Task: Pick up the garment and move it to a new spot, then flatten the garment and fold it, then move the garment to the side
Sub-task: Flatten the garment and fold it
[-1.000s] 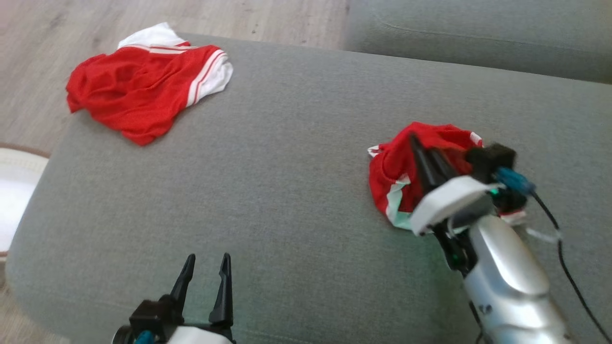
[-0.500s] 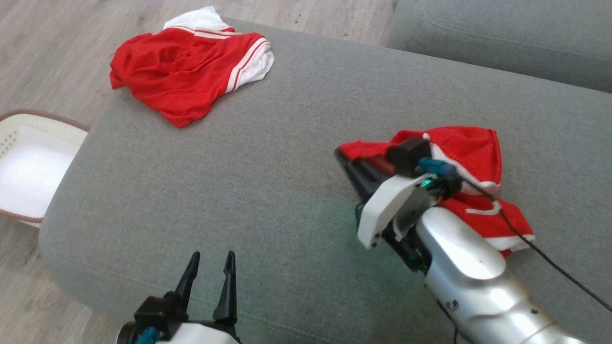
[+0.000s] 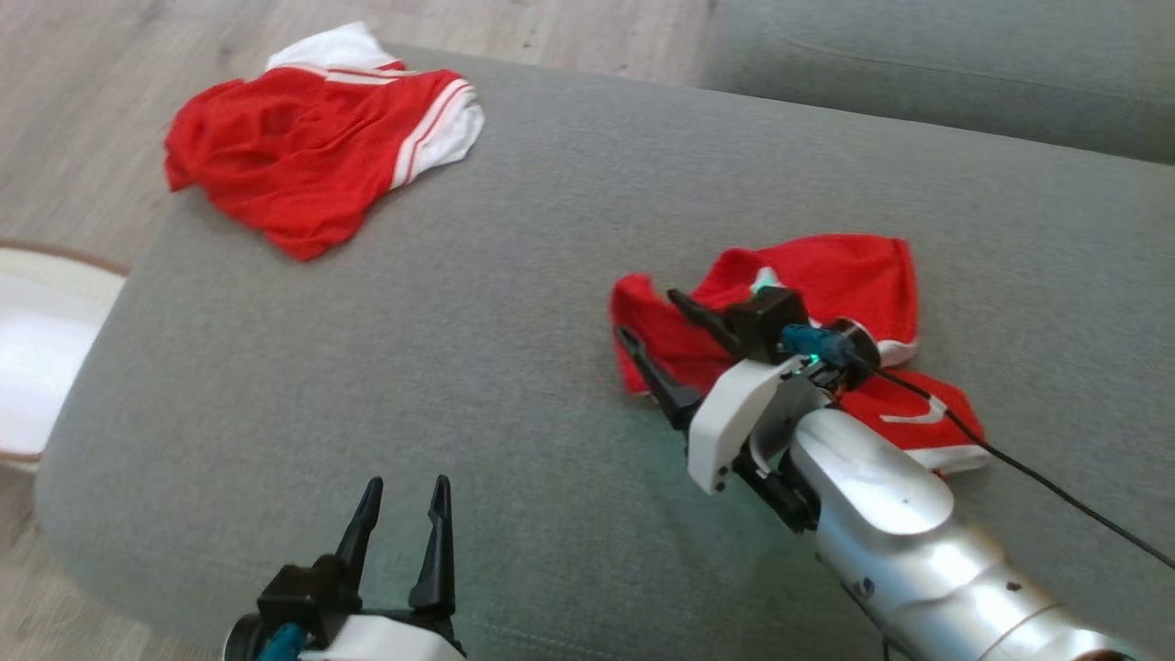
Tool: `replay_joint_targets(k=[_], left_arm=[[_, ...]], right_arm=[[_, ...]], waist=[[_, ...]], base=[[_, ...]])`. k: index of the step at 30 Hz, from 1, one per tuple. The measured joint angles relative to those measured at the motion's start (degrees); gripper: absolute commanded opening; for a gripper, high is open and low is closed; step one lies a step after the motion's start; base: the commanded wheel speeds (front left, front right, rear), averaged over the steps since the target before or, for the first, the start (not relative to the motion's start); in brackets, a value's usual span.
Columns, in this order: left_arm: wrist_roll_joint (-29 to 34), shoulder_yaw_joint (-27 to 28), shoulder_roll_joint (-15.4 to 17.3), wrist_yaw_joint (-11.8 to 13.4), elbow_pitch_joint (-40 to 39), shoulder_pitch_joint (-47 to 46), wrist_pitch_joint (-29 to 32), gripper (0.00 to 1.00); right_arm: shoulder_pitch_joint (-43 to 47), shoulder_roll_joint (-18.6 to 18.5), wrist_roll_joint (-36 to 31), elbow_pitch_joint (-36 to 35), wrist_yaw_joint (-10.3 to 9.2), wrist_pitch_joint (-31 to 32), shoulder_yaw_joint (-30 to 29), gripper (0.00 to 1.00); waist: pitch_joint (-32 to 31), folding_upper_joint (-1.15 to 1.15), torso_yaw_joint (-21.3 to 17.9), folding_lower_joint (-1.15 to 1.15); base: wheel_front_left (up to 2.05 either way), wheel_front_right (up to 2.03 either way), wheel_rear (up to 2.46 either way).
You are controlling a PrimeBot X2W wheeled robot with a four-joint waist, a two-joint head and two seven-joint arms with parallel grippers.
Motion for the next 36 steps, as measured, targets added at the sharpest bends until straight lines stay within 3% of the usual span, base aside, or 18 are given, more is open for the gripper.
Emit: replay_joint_targets(k=[4, 11, 21, 29, 36], left_arm=[[0.0, 0.2, 0.0, 0.4, 0.0, 0.1, 0.0, 1.00], [0.0, 0.0, 0.1, 0.3, -0.1, 0.1, 0.0, 1.00], [-0.6, -0.3, 0.0, -0.7, 0.6, 0.4, 0.0, 1.00], [-1.5, 0.2, -0.1, -0.9, 1.6, 3.1, 0.0, 1.00], [-1.5, 2.2, 0.0, -1.1, 1.7, 6.0, -0.5, 1.00]], right_arm=[[0.5, 0.0, -2.8, 0.5, 0.00, -2.4, -3.1, 1.00], [8.9, 0.0, -8.8, -2.9, 0.00, -7.2, -15.2, 1.00], [26.5, 0.3, -18.1, -15.7, 0.00, -8.3, -34.7, 1.00], [36.0, 1.0, -18.6, -26.0, 0.00, -6.2, -40.3, 1.00], [41.4, 1.2, -18.6, -31.9, 0.00, -4.7, -40.4, 1.00]], waist=[[-0.3, 0.00, -2.1, 0.00], [-1.9, 0.00, -6.0, 0.00], [-6.4, 0.00, -9.7, -0.01], [-8.9, 0.00, -12.3, -0.01], [-10.5, 0.00, -13.8, -0.01]], base=[[0.00, 0.00, 0.00], [0.00, 0.00, 0.00], [0.00, 0.00, 0.00], [0.00, 0.00, 0.00], [0.00, 0.00, 0.00]])
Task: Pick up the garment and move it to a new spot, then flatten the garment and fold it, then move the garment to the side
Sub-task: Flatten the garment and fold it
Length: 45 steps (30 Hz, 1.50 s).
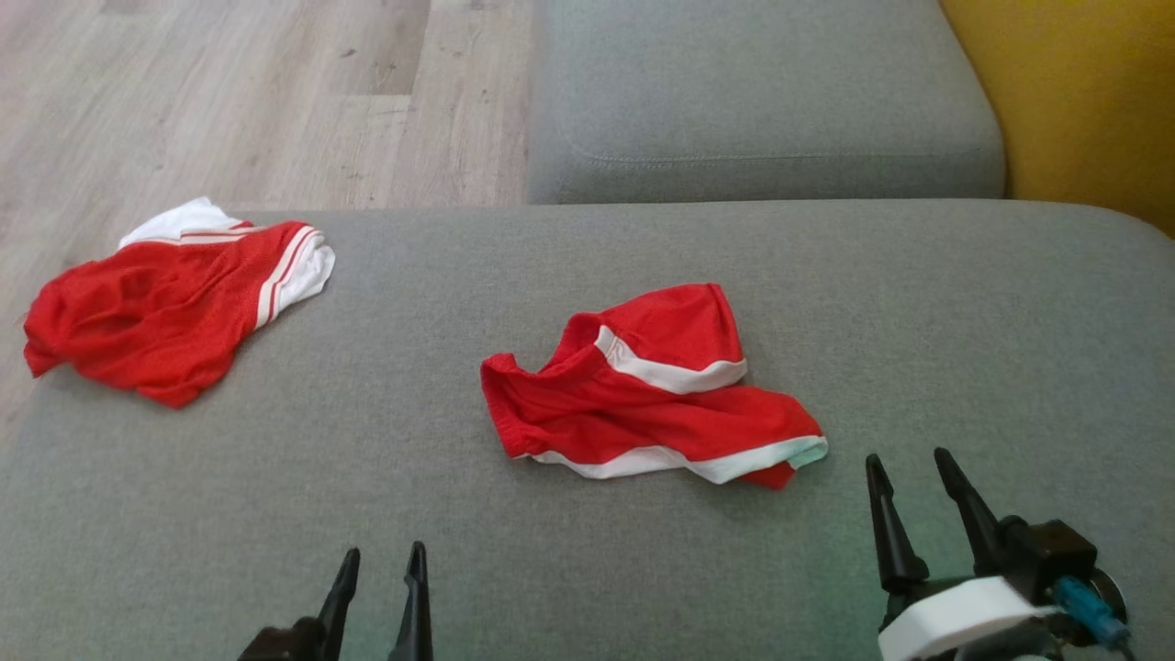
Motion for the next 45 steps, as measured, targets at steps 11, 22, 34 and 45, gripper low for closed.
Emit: replay_joint_targets(k=[11, 22, 34, 45], left_arm=[[0.6, 1.5, 0.0, -0.1, 0.0, 0.2, 0.0, 1.00], [1.2, 1.8, 0.0, -0.5, 0.0, 0.2, 0.0, 1.00], [5.2, -2.5, -0.9, -3.6, 5.7, -8.7, 3.7, 1.00], [6.1, -4.0, -3.7, -7.1, 20.5, -21.5, 5.1, 1.00]], right_arm=[[1.0, 0.0, 0.0, -2.2, 0.00, 1.7, 1.1, 1.00], [1.0, 0.0, 0.0, -1.7, 0.00, 1.7, 1.5, 1.00], [-1.8, 0.0, -1.2, -2.7, 0.00, 2.4, 3.2, 1.00], [-6.0, 0.0, -2.2, -3.9, 0.00, 2.4, 2.9, 1.00]], waist=[[0.1, 0.00, 0.0, 0.01], [0.7, 0.00, 0.3, 0.01], [5.0, 0.00, -3.4, 0.01], [12.5, 0.00, -9.0, 0.03]], base=[[0.00, 0.00, 0.00], [0.00, 0.00, 0.00], [0.00, 0.00, 0.00], [0.00, 0.00, 0.00]])
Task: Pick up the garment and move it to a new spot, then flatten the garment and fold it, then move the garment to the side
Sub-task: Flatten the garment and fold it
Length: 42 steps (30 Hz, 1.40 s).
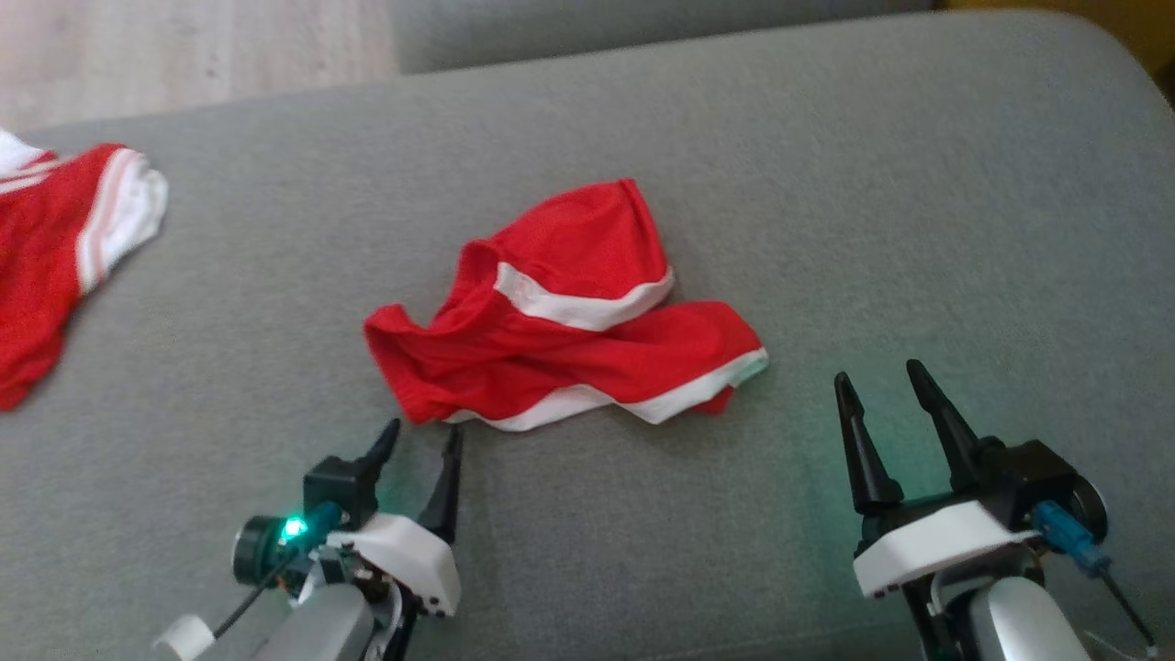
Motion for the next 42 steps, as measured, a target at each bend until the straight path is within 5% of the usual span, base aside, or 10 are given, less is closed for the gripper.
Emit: replay_joint_targets(k=[12, 15, 16, 19, 40, 42], left_arm=[[5.0, -1.1, -0.7, -0.9, 5.2, -5.7, -4.7, 0.98], [5.2, -1.6, -0.9, -1.0, 5.5, -5.5, -5.0, 0.51], [5.5, -1.7, -1.0, -1.0, 5.7, -5.5, -5.1, 0.45], [5.6, -1.6, -1.4, -1.5, 6.1, -5.5, -5.1, 0.02], [8.5, 3.8, -2.0, -1.3, -0.5, -4.8, -5.1, 0.00], [8.6, 3.9, -2.1, -1.5, -0.6, -4.2, -5.1, 0.00]], right_arm=[[-0.6, 0.0, 0.0, 1.0, 0.00, -1.5, -1.2, 1.00], [-0.9, 0.0, 0.0, 1.6, 0.00, -1.5, -1.2, 1.00], [-1.2, 0.0, 0.1, 2.0, 0.00, -1.5, -1.1, 1.00], [-3.0, 0.0, 0.1, 4.0, 0.00, -1.4, -0.9, 1.00], [-16.7, -0.2, 6.6, 25.6, 0.00, 5.8, 10.0, 1.00], [-16.8, -0.2, 6.6, 26.2, 0.00, 5.8, 10.9, 0.91]], waist=[[3.8, 0.00, -1.8, -0.01], [3.8, 0.00, -1.3, -0.02], [3.8, 0.00, -1.2, -0.02], [3.8, 0.00, -0.7, -0.02], [4.5, 0.00, 3.6, -0.02], [4.4, 0.00, 3.6, -0.02]], base=[[0.00, 0.00, 0.00], [0.00, 0.00, 0.00], [0.00, 0.00, 0.00], [0.00, 0.00, 0.00], [0.00, 0.00, 0.00], [0.00, 0.00, 0.00]])
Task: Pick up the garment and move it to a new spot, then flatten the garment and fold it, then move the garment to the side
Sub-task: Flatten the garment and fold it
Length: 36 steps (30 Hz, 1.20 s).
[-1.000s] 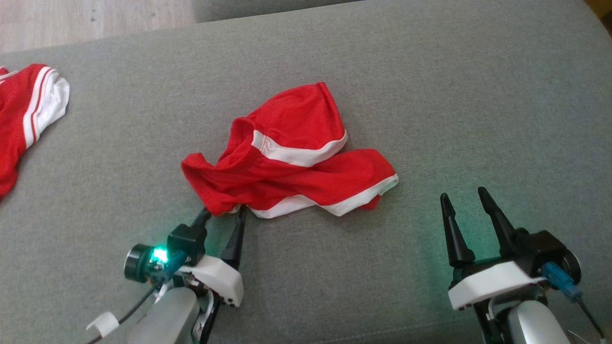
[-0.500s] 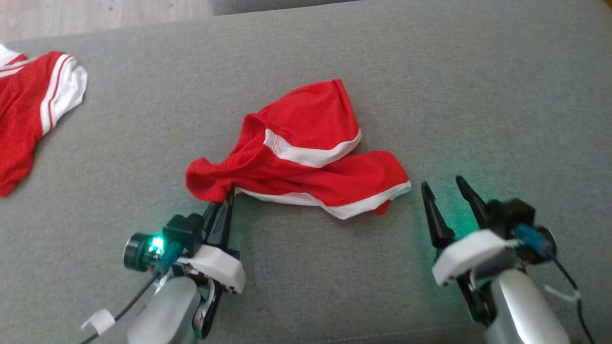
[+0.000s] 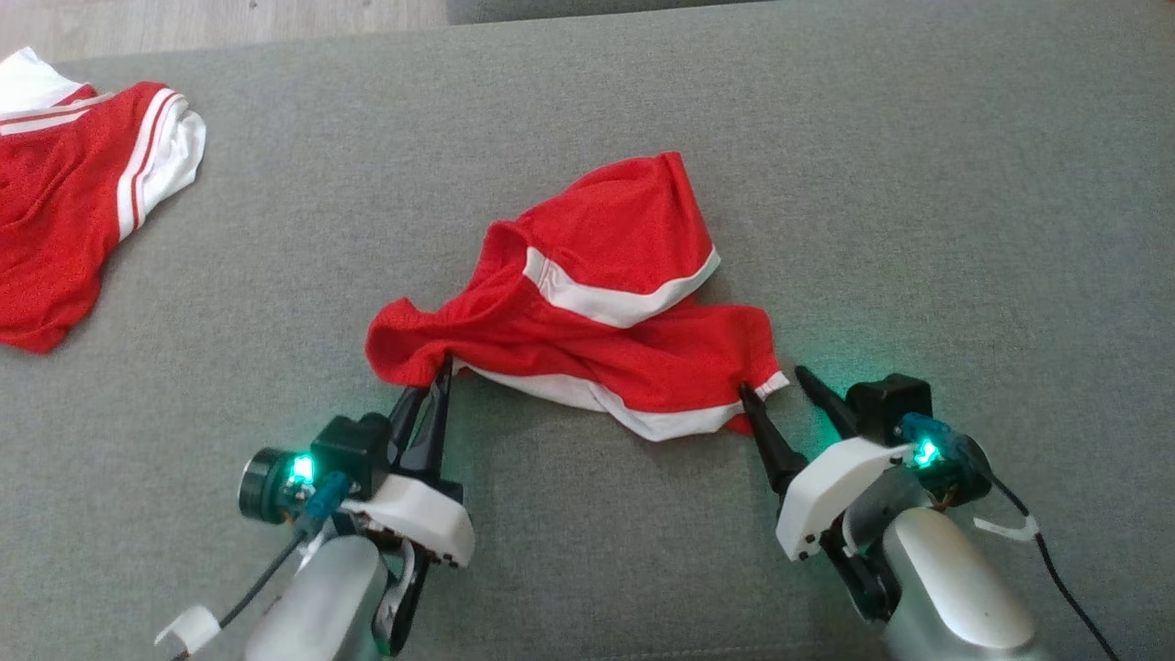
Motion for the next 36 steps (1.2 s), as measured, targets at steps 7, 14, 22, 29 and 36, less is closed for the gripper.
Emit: replay_joint_targets(k=[7, 14, 22, 29, 36], left_arm=[[0.1, 0.5, -0.4, -0.1, -0.3, 1.2, 0.0, 0.00], [0.1, 1.1, -0.4, -1.5, -0.4, 1.4, 0.0, 0.00], [-4.3, 1.3, 2.1, -6.0, -6.7, 3.1, 8.3, 0.00], [-9.7, 1.5, 8.8, -8.1, -23.3, 3.2, 23.4, 0.00], [-15.1, 4.0, 14.2, -8.1, -41.5, -0.3, 35.2, 0.00]], right_arm=[[0.1, 0.0, 0.2, 0.8, 0.00, 0.9, 1.2, 0.14], [1.9, 0.0, 4.2, -2.6, 0.00, 0.8, 1.0, 0.00], [2.7, 0.0, 5.4, -13.9, 0.00, 1.3, -5.0, 0.00], [5.8, -1.9, 5.1, -27.6, 0.00, 6.2, -9.5, 0.00], [6.2, -2.1, 6.1, -42.2, 0.00, 10.6, -12.5, 0.00]], waist=[[-0.9, 0.00, -0.2, 0.00], [-2.6, 0.00, -0.7, 0.00], [-8.2, 0.00, -1.3, -0.01], [-13.9, 0.00, -1.2, -0.01], [-17.5, 0.00, -0.7, -0.01]], base=[[0.00, 0.00, 0.00], [0.00, 0.00, 0.00], [0.00, 0.00, 0.00], [0.00, 0.00, 0.00], [0.00, 0.00, 0.00]])
